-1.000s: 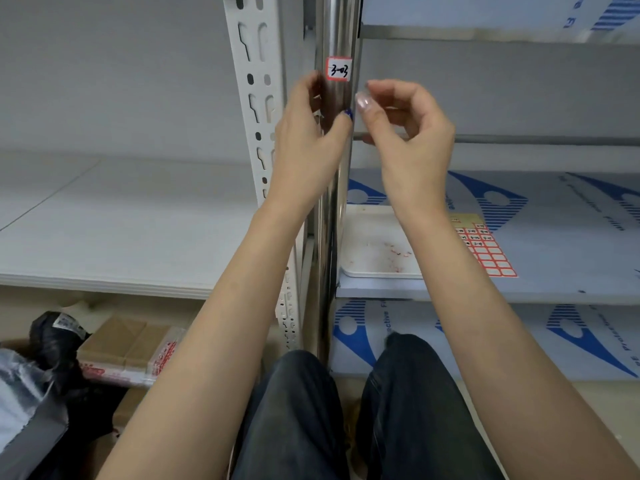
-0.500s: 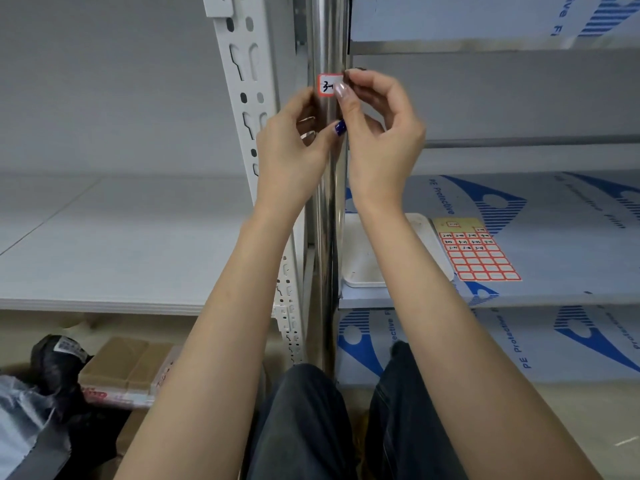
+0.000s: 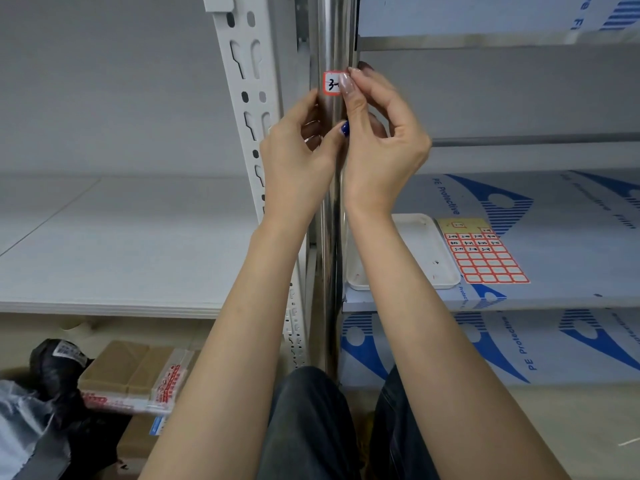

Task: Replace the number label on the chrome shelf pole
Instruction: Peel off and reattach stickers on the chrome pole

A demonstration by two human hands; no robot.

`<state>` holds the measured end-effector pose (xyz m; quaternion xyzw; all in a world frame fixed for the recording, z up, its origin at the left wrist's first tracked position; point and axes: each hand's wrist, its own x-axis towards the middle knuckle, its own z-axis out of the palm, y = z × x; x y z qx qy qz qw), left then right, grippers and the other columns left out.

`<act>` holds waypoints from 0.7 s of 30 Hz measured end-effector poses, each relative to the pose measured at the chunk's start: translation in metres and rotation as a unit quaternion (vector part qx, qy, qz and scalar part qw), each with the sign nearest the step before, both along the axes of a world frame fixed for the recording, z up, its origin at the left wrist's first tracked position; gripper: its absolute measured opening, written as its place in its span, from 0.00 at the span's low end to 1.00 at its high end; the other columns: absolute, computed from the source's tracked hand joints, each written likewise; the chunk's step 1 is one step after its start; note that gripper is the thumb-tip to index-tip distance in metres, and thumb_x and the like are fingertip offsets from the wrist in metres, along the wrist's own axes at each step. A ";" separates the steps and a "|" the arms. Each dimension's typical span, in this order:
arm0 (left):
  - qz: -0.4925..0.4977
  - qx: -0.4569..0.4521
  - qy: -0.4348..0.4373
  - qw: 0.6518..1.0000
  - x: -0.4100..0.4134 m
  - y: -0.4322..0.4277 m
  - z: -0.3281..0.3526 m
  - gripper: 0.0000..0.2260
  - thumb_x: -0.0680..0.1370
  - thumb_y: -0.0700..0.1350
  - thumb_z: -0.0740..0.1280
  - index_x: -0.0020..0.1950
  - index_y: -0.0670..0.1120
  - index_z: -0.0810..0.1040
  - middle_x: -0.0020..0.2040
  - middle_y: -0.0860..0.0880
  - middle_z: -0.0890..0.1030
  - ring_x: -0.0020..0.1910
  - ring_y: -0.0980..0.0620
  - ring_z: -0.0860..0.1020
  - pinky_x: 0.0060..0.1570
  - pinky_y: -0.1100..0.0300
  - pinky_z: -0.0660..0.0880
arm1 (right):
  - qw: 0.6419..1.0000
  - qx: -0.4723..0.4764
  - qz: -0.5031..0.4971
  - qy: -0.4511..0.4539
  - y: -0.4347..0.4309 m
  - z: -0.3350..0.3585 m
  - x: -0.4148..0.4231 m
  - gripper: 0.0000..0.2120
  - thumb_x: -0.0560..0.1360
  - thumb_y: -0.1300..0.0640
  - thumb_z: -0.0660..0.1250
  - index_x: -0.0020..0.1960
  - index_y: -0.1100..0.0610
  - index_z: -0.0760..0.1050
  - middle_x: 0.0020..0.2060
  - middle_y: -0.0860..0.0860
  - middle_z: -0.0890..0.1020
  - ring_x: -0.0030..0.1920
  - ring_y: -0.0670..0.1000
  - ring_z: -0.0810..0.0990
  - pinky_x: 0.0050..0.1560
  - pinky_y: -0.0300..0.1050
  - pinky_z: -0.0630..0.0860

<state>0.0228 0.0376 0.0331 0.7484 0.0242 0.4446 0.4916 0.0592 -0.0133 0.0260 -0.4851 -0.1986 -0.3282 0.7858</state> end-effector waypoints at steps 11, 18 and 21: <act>0.024 0.016 -0.007 1.000 0.000 -0.002 -0.003 0.13 0.74 0.40 0.67 0.59 0.44 0.78 0.43 0.52 0.82 0.44 0.55 0.81 0.47 0.64 0.78 | 1.000 -0.003 -0.030 0.008 0.003 0.001 -0.002 0.06 0.72 0.69 0.70 0.48 0.67 0.82 0.48 0.61 0.84 0.49 0.45 0.81 0.50 0.37 0.79; 0.038 0.002 -0.009 0.999 0.001 -0.005 -0.003 0.12 0.74 0.40 0.68 0.58 0.45 0.79 0.43 0.50 0.83 0.43 0.53 0.81 0.48 0.59 0.79 | 1.000 -0.001 -0.018 0.016 0.003 0.003 -0.003 0.03 0.72 0.67 0.70 0.46 0.65 0.81 0.45 0.59 0.84 0.47 0.55 0.83 0.49 0.53 0.81; 0.040 0.000 -0.009 0.999 0.002 -0.005 -0.003 0.12 0.74 0.40 0.68 0.57 0.44 0.79 0.43 0.49 0.83 0.43 0.52 0.81 0.48 0.58 0.79 | 1.000 -0.005 -0.015 0.020 0.003 0.003 -0.002 0.03 0.72 0.67 0.70 0.45 0.64 0.81 0.47 0.59 0.83 0.46 0.55 0.83 0.49 0.56 0.80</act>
